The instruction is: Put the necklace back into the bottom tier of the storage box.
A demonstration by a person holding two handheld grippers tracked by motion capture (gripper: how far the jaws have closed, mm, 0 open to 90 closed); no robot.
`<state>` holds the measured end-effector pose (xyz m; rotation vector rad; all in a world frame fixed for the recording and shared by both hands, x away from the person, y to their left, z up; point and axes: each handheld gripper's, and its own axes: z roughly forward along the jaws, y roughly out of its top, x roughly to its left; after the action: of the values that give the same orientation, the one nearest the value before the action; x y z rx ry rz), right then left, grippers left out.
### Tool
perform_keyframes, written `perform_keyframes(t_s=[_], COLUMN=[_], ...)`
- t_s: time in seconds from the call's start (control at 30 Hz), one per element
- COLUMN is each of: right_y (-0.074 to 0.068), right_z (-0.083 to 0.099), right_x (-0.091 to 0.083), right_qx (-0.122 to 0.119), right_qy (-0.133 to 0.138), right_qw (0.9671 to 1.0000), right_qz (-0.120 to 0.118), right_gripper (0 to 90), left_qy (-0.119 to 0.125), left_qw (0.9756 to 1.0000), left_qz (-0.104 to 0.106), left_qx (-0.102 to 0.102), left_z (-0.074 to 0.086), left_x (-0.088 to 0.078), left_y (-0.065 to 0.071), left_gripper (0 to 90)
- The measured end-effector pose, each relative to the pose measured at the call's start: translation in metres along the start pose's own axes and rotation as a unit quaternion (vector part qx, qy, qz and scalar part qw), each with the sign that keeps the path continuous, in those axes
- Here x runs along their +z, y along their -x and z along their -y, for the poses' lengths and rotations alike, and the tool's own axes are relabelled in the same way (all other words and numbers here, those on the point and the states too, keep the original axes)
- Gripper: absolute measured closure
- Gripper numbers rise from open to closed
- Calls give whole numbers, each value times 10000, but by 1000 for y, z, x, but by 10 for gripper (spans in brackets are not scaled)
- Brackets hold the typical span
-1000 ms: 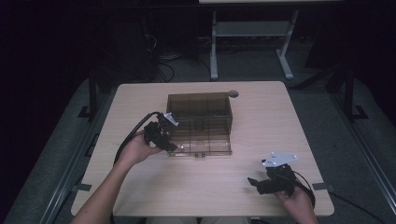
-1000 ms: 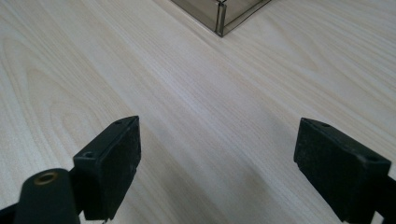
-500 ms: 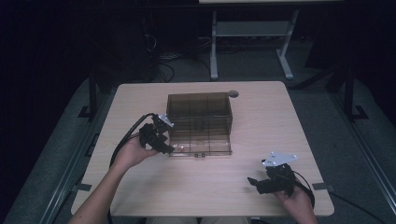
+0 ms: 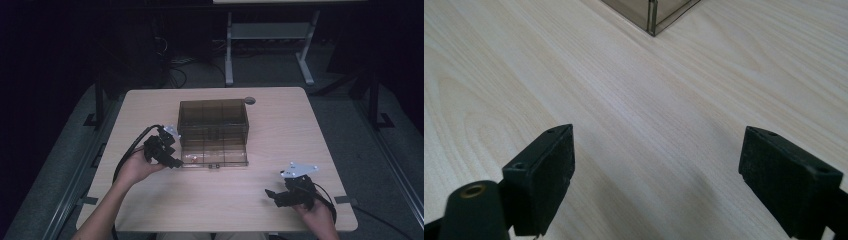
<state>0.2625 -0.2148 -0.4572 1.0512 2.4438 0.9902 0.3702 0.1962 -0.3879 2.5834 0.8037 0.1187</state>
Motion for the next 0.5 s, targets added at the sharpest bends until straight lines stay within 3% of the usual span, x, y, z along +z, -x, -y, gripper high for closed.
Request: perform_keyframes(t_s=[0.5], right_y=[2], right_z=[1], right_x=[2], right_qx=[46], right_qy=[28], right_qw=[9999], right_qz=[105], right_gripper=[142], left_qy=[67], left_qw=[10000], left_qz=[-42], left_qx=[-41], left_z=[14], left_x=[-8], left_y=[0], left_gripper=[366])
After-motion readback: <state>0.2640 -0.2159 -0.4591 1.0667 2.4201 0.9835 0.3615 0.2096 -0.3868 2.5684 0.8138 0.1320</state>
